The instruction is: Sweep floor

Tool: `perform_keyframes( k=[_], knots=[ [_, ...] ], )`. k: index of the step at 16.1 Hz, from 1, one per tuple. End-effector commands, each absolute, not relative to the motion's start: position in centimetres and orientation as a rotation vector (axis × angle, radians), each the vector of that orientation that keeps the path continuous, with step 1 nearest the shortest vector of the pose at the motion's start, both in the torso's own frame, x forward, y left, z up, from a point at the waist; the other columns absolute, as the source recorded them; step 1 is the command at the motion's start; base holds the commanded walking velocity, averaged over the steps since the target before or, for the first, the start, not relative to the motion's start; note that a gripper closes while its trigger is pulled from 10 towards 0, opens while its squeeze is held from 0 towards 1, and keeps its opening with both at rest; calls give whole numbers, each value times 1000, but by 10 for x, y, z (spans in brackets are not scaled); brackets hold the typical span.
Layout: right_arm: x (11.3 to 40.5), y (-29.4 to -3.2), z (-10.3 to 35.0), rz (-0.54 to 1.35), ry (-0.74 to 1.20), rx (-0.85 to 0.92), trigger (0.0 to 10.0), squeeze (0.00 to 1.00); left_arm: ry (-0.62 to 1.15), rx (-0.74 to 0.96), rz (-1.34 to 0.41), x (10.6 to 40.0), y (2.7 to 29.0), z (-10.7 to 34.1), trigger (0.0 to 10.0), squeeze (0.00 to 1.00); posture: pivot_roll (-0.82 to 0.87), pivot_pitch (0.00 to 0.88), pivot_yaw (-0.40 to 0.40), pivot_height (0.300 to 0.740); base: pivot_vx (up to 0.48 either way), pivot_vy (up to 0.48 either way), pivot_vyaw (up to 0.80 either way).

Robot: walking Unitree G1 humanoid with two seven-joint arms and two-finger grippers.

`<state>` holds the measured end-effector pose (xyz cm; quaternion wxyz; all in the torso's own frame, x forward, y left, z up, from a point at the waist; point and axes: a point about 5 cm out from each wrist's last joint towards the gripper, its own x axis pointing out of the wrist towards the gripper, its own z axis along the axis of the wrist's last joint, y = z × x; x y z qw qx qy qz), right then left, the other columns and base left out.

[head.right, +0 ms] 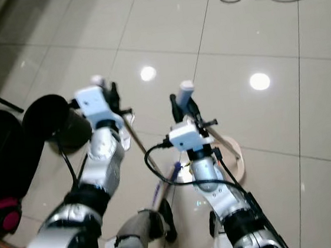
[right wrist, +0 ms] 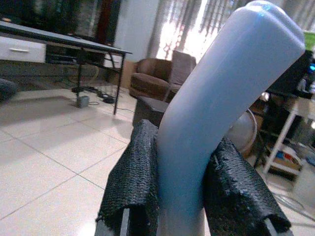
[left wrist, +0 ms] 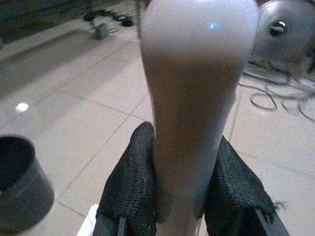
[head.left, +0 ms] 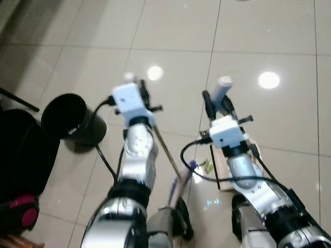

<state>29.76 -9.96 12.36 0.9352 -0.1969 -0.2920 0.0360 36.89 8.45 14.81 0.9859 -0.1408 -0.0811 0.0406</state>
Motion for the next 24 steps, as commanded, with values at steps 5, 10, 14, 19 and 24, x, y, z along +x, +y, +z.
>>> perform_keyframes(
  k=[5,10,14,19,24],
  knots=[
    [294,-95,112,60,-520,-374,10000,0,-67,-625,100,372,40,161,10000,0,44,337,213,740,0,0,0],
    [294,-94,109,54,-498,-375,10000,0,-86,-828,85,382,38,184,10000,0,49,339,217,740,0,0,0],
    [294,-99,105,48,-481,-382,10000,0,-247,-654,-161,390,43,214,10000,0,62,328,217,740,0,0,0],
    [290,-120,106,-37,-473,-351,10000,0,-429,-421,-398,392,73,244,10000,0,64,288,225,740,0,0,0],
    [273,-162,106,-181,-458,-328,10000,0,-471,-344,-432,391,117,253,10000,0,32,231,215,740,0,0,0]
  ],
)
